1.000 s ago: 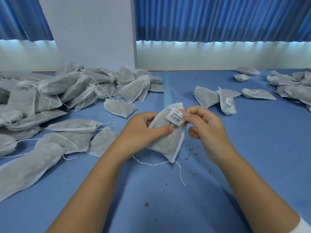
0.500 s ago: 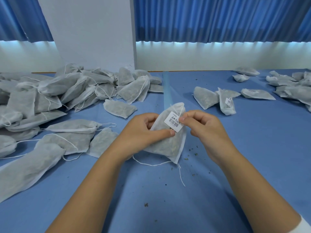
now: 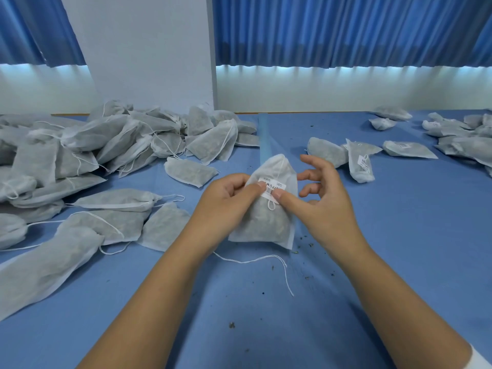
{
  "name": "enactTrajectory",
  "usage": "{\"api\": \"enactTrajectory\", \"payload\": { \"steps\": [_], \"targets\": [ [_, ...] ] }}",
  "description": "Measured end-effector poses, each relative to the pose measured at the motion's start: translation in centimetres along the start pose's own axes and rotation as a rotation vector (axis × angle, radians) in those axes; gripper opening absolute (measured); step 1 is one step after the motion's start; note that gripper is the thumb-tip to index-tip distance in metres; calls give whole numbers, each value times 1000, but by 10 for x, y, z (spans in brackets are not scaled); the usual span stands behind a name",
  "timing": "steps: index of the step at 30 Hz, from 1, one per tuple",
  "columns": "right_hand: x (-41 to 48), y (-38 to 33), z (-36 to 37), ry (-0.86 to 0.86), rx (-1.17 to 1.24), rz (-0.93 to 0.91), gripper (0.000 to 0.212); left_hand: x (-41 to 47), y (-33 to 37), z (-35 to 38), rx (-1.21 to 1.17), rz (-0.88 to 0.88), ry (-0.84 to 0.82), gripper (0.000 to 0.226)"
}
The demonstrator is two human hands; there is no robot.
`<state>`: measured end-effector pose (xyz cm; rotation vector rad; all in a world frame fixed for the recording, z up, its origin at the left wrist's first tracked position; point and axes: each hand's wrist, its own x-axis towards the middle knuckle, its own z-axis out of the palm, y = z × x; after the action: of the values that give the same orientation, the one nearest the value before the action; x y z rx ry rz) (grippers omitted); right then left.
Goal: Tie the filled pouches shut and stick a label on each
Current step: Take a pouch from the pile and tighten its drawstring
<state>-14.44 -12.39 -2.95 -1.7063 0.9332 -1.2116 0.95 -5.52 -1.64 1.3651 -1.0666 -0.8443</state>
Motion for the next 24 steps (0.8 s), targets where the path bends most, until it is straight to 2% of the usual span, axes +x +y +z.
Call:
{"api": "enactTrajectory", "payload": {
  "steps": [4, 6, 10, 14, 20, 24],
  "targets": [
    [2, -5, -6, -154, 224, 165, 19, 0, 2, -2, -62, -20, -27, 15],
    [1, -5, -7, -211, 264, 207, 15, 0, 2, -3, -78, -22, -50, 15],
    [2, -6, -6, -196, 311, 220, 14, 0, 1, -2, -57, -17, -40, 16],
    [1, -6, -4, -266, 312, 193, 18, 1, 1, -2, -67, -13, 0, 19],
    [1, -7, -4, -230, 357, 177, 24, 1, 1, 2, -64, -21, 32, 23],
    [-1, -6, -3, -214, 252, 66, 40, 6, 0, 0, -133, -27, 192, 26]
  ]
}}
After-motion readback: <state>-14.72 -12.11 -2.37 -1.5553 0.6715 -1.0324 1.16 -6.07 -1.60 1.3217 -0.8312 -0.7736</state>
